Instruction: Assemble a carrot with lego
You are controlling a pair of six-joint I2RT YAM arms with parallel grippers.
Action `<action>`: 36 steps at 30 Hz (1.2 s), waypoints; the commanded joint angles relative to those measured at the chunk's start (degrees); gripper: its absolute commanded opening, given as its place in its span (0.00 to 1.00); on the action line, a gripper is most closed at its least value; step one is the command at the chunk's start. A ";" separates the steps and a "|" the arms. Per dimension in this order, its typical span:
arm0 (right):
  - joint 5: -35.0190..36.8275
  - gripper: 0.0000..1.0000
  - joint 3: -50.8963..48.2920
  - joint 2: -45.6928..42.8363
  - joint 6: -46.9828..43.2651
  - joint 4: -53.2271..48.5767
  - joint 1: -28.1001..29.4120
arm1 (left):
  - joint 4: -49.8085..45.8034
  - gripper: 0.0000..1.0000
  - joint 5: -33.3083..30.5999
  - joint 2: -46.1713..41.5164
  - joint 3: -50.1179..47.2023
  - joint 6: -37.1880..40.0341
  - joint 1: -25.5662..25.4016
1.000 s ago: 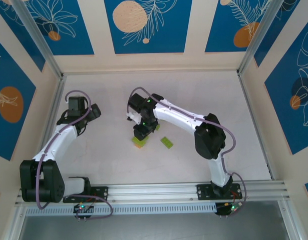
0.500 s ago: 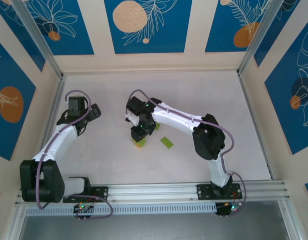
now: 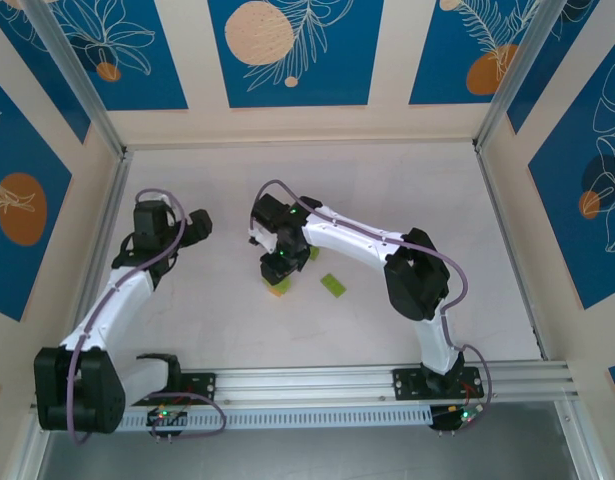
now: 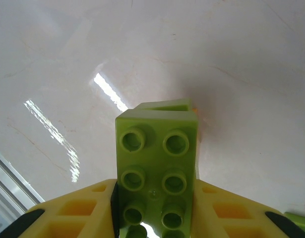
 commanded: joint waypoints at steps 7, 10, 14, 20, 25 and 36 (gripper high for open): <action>-1.09 0.36 -1.70 0.37 -0.87 -1.17 0.47 | 1.97 0.95 0.94 -1.03 -0.37 3.16 -2.50; -1.07 0.36 -2.26 0.38 -0.96 -1.09 0.50 | 1.96 0.95 1.01 -1.24 -0.15 3.25 -2.55; -1.51 0.36 -2.60 0.57 -1.04 -0.74 0.68 | 2.00 0.95 1.20 -1.29 -0.37 3.34 -2.54; -1.18 0.35 -2.65 0.58 -1.12 -0.31 0.83 | 1.78 0.95 1.12 -1.28 -0.09 3.34 -2.50; -0.69 0.35 -2.54 -0.10 -1.03 0.39 0.80 | 1.94 0.95 1.20 -1.11 -0.02 3.28 -2.52; -0.88 0.35 -2.98 1.06 -2.08 -0.20 1.36 | 1.91 0.95 1.23 -1.06 0.07 3.34 -2.50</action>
